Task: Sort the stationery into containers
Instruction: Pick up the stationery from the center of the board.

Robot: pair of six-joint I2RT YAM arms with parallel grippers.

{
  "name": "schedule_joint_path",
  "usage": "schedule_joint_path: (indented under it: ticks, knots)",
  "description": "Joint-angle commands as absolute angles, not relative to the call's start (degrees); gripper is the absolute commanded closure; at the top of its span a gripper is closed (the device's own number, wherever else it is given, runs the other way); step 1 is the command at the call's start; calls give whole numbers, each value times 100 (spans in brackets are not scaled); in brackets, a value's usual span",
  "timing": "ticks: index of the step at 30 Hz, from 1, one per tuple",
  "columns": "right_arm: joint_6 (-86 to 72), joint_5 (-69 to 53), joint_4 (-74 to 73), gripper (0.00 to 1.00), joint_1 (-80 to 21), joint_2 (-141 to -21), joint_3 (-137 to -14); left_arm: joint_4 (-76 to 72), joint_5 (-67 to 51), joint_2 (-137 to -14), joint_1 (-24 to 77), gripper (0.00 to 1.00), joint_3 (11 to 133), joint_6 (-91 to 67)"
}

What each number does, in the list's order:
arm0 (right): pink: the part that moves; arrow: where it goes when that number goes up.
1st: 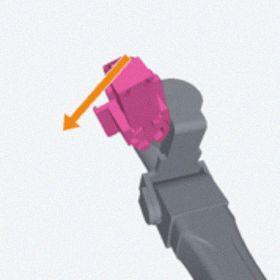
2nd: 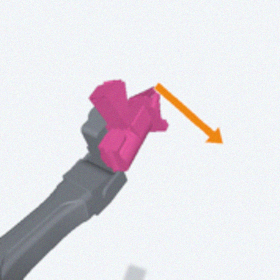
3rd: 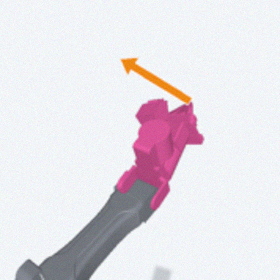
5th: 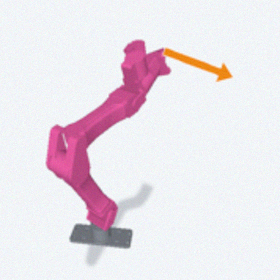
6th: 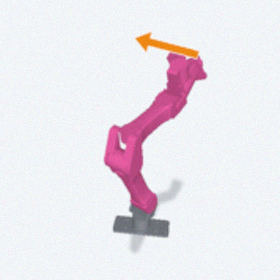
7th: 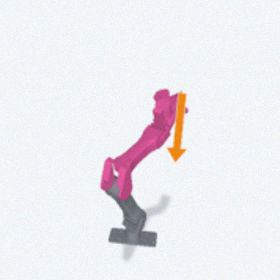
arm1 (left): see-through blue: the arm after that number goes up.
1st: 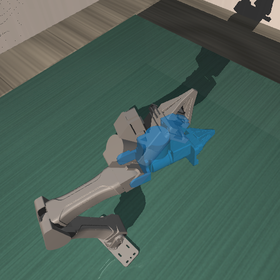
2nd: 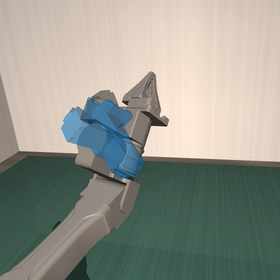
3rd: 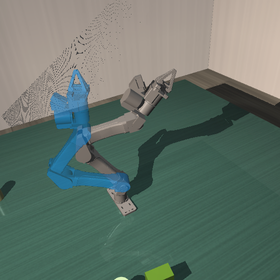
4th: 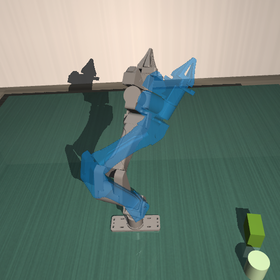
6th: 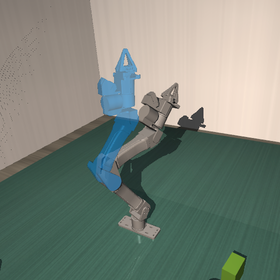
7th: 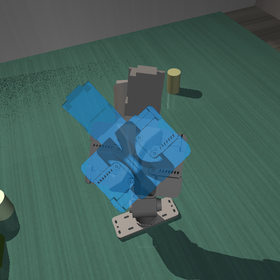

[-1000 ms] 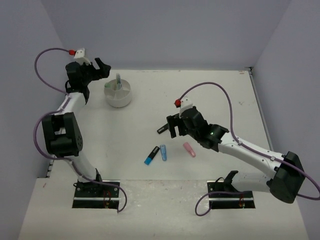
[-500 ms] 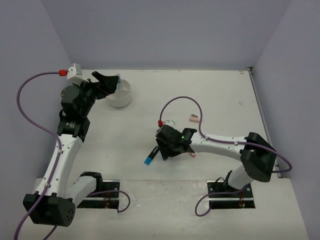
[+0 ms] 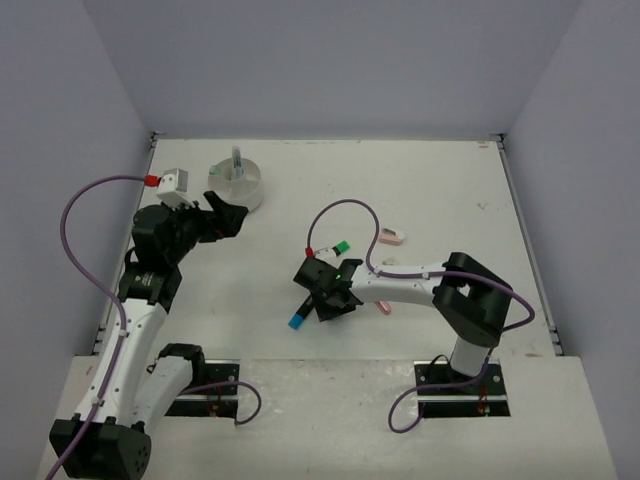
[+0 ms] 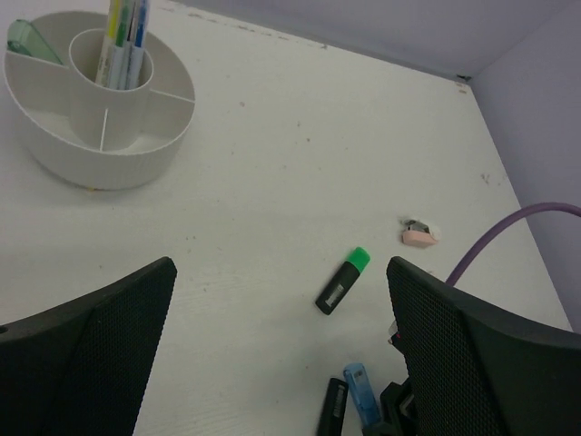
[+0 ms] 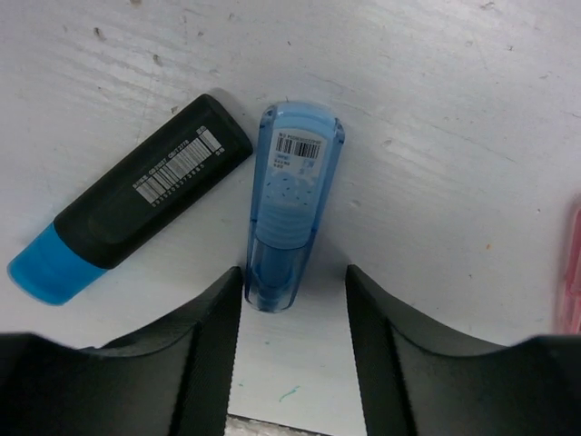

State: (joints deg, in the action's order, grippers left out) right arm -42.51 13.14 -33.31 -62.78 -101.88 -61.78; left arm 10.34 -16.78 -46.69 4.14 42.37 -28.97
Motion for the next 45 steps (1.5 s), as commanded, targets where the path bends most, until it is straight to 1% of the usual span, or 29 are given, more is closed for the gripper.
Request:
schedule_joint_path:
  ticks: [1,3,4,5,8,10,13,15,16,19,23,29,35,38,42,43,45]
  knots:
    - [-4289,1398,-2953,67,-6108,-10616,-6186,968,-2145,-4553,396,0,4113,-2671]
    - [-4289,1408,-2947,84,-6082,-10555,-6131,1002,-2239,-4553,396,0,4102,-2648]
    - [-4289,1416,-2953,89,-6082,-10500,-6116,1000,-2315,-4553,396,0,4095,-2655]
    - [-4287,1424,-2953,91,-6082,-10446,-6100,971,-2380,-4562,396,0,4084,-2666]
    - [-4146,1563,-3038,100,-6076,-10077,-6088,611,-2962,-4672,497,0,3891,-2928]
    - [-3977,1729,-2982,100,-6097,-9464,-6007,171,-3438,-4757,647,0,3702,-3238]
    - [-3313,1863,-2430,100,-6105,-8655,-5597,-446,-3889,-4908,1021,0,3523,-3568]
    - [-2649,1739,-1731,100,-6144,-7622,-5150,-1446,-4220,-5013,1334,0,3238,-4103]
    - [-2264,1596,-1316,100,-6152,-7383,-4870,-1671,-4304,-5103,1590,0,3184,-4189]
    - [-1939,1684,-899,100,-6144,-6641,-4597,-2573,-4438,-5487,2082,1,3108,-4432]
    - [-1774,1725,-848,100,-6152,-6232,-4618,-3438,-4468,-5982,2545,6,3109,-4720]
    - [-1749,1763,-1096,100,-6152,-6067,-4816,-3784,-4259,-6399,3025,16,3409,-4733]
    - [-1679,1596,-1004,100,-6156,-5849,-4787,-3334,-3633,-6767,3217,32,3610,-4516]
    - [-1635,1550,-952,100,-6155,-5733,-4752,-3360,-3598,-6882,3234,39,3633,-4535]
    - [-1562,1603,-875,100,-6154,-5682,-4806,-3472,-3646,-7016,3397,60,3757,-4621]
    - [-1544,1614,-864,100,-6158,-5704,-4828,-3510,-3668,-7034,3434,67,3818,-4629]
    - [-1508,1671,-838,100,-6161,-5742,-4852,-3596,-3715,-7052,3463,90,3918,-4644]
